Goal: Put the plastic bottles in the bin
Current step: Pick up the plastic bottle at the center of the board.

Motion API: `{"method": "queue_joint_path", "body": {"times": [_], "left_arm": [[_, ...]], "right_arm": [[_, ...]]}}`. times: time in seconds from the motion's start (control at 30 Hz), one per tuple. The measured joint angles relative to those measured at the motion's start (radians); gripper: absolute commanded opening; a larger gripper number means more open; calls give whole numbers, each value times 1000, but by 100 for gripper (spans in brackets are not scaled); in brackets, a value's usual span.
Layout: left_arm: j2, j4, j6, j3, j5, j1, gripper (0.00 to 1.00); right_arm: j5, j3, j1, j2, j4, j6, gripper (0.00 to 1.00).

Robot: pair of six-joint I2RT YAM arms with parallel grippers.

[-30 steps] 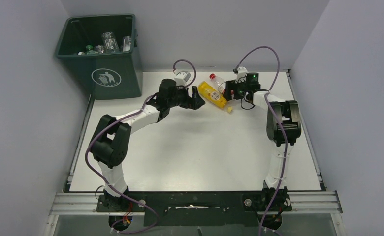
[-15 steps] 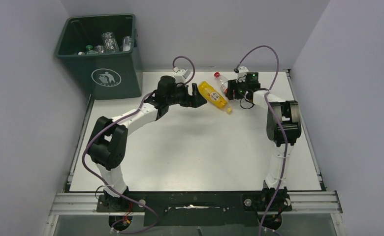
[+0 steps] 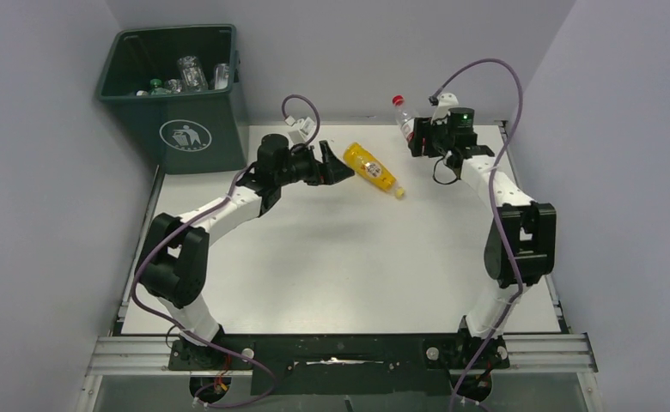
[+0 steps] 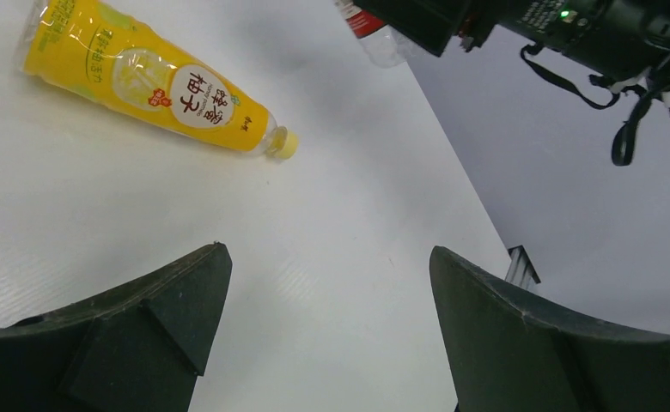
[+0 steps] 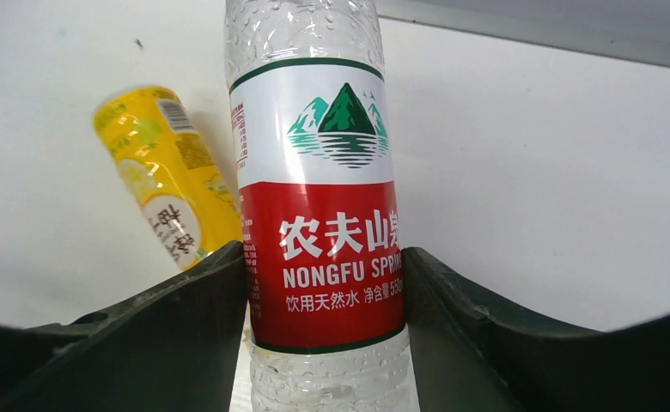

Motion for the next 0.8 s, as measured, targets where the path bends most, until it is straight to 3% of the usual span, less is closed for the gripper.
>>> {"method": "queue_joint_path", "body": {"times": [0.27, 0.53, 0.8], "left_arm": [[-44, 275, -212, -172, 95, 91, 87], [-58, 535, -401, -259, 139, 110, 87], [-60, 702, -522, -321, 130, 135, 87]], "right_arm": [[-69, -121, 43, -238, 16, 73, 42], [-285, -317, 146, -348, 125, 229, 44], [-389, -399, 235, -416, 256, 356, 44]]}}
